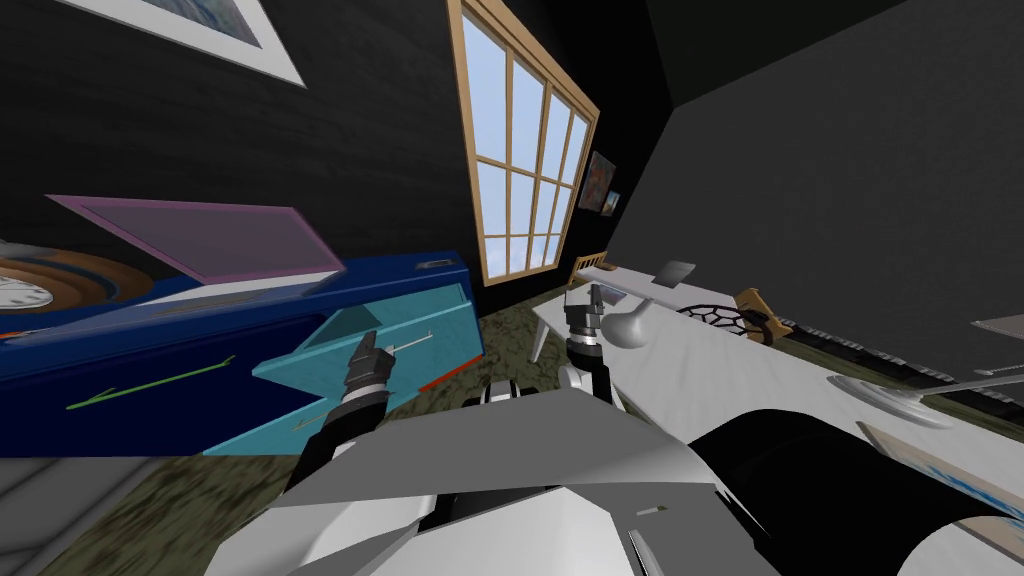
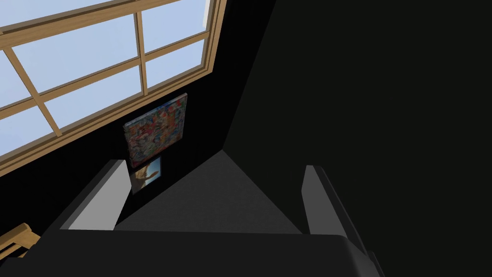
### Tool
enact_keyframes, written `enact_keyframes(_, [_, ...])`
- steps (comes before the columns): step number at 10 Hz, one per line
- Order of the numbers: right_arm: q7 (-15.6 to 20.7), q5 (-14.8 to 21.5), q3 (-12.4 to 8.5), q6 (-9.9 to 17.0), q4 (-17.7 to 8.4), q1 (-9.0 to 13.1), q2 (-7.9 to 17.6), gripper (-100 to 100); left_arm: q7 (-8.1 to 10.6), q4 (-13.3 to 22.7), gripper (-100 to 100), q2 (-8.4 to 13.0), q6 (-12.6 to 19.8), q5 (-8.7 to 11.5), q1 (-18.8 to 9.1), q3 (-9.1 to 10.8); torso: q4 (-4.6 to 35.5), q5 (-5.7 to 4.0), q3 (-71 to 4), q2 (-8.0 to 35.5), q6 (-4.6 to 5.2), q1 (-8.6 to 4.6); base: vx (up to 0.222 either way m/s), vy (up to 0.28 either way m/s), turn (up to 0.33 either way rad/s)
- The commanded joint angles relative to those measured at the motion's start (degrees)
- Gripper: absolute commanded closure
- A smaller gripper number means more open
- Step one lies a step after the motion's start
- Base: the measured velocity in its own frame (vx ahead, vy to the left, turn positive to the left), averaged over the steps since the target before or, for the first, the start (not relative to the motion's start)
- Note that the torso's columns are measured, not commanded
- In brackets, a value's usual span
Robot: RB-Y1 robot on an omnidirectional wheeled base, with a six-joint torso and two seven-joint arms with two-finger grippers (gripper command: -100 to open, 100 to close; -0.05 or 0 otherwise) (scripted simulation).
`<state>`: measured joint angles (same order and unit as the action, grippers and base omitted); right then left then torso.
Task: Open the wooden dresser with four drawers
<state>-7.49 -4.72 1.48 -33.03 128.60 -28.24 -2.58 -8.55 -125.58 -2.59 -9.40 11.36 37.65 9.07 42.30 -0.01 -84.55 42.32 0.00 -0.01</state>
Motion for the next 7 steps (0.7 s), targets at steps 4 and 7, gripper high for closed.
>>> enact_keyframes(4, [0.0,0.0,0.0,0.0,0.0,0.0,0.0,0,0.05,-1.3,0,-0.1,1.2,0.3,1.0,-0.05,0.0,-0.05,0.0,0.0,-0.01,-0.05,0.002,0.000,0.000])
enact_keyframes(7, [0.0,0.0,0.0,0.0,0.0,0.0,0.0,0,0.06,-1.2,0,-0.1,1.2,0.3,1.1,-0.06,0.0,-0.02,0.0,0.0,0.00,-0.01,0.000,0.000,0.000])
